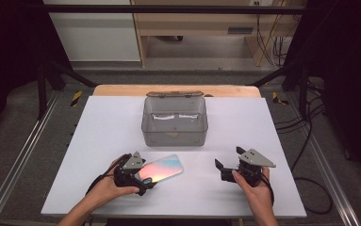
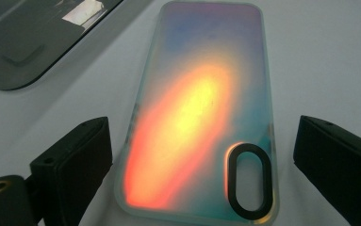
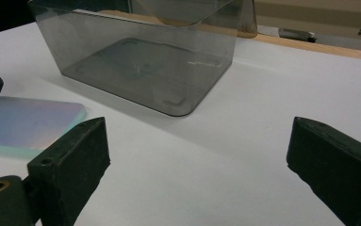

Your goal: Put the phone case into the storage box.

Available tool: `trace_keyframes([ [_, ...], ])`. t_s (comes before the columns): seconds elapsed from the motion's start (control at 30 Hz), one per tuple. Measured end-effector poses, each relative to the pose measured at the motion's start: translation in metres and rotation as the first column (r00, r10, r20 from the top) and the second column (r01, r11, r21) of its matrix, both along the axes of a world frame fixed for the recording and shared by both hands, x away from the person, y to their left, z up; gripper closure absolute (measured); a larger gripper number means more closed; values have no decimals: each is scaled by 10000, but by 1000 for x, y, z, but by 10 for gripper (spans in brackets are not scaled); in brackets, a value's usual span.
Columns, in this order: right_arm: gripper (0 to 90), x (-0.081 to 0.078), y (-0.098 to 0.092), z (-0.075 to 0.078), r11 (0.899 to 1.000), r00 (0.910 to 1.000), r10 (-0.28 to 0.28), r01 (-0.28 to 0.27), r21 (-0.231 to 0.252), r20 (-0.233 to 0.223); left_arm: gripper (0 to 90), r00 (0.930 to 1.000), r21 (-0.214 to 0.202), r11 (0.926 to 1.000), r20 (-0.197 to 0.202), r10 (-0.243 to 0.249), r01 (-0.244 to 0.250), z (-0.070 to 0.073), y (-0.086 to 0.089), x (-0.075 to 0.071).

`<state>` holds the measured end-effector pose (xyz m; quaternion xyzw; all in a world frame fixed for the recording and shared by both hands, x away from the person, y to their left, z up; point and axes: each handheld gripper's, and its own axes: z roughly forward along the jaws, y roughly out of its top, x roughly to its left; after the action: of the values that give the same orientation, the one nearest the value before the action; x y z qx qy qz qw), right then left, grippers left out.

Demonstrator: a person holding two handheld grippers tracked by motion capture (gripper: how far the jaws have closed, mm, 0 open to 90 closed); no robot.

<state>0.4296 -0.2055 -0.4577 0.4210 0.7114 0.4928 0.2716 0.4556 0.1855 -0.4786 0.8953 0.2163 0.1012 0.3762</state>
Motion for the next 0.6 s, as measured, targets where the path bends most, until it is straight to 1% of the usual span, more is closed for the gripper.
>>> trace_keyframes([
  [0.33,67,0,0,0,10000,10000,12,-12,-15,20,50,10000,74,10000,-56,-16,17,-2,1,0],
  [0.6,67,0,0,0,10000,10000,17,-17,-31,-2,51,10000,36,10000,-97,4,-4,-3,1,0],
])
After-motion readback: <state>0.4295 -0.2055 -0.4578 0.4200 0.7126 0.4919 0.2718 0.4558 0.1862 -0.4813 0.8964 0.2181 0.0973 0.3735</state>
